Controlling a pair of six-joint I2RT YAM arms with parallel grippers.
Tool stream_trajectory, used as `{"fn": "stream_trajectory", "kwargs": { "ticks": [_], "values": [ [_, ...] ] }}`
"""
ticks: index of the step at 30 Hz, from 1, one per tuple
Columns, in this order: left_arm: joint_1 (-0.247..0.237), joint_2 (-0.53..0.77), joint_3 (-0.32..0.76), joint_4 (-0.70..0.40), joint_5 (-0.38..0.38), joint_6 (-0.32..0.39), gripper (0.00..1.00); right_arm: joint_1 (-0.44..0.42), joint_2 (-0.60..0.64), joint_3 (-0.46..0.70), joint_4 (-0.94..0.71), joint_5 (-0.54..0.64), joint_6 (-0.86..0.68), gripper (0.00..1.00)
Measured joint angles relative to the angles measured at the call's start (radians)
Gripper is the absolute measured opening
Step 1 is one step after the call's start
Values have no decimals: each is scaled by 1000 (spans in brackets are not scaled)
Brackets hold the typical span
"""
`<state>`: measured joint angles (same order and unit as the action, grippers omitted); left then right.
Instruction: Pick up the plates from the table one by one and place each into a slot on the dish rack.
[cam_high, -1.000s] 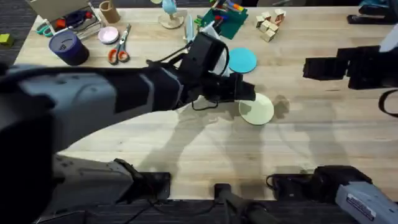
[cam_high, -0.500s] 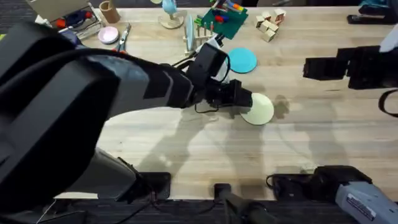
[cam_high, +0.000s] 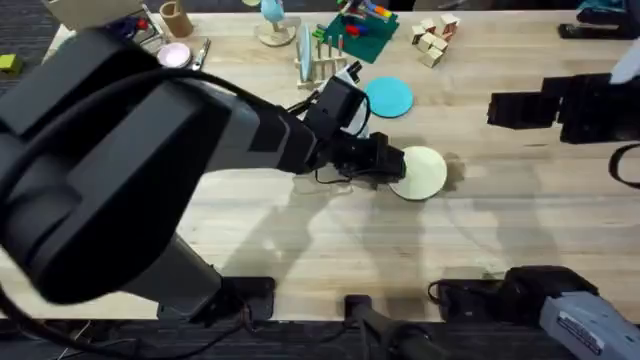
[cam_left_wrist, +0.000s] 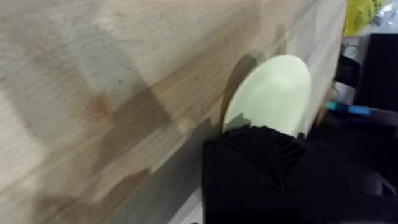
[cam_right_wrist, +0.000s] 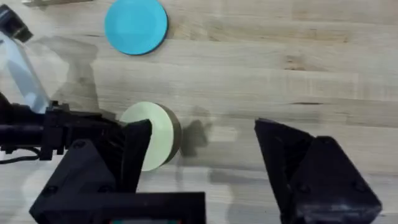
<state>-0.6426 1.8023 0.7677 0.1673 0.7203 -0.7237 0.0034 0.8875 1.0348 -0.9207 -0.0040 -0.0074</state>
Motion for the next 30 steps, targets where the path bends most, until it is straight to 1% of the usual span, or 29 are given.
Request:
{"fn": "stream_trajectory", "kwargs": {
  "ticks": [3, 13, 17, 19, 22, 25, 30],
  "values": [
    [2, 12, 4, 5, 21, -3, 41, 0, 0, 0, 0, 0, 0, 995],
    [2, 11, 5, 5, 22, -4, 40, 0, 0, 0, -14, 0, 2, 995],
    [2, 11, 5, 5, 22, -4, 40, -24, 2, 0, -55, -23, 27, 995],
    [2, 12, 5, 5, 21, -4, 40, -53, 12, 1, -65, -61, 34, 995],
    [2, 11, 5, 5, 21, -4, 40, -117, 45, 0, -64, -143, 37, 995],
    [2, 11, 5, 5, 21, -4, 41, -202, 84, -15, -60, -250, 30, 995],
    [2, 12, 5, 5, 21, -4, 41, -336, 162, -96, -48, -460, -27, 995]
  ]
}}
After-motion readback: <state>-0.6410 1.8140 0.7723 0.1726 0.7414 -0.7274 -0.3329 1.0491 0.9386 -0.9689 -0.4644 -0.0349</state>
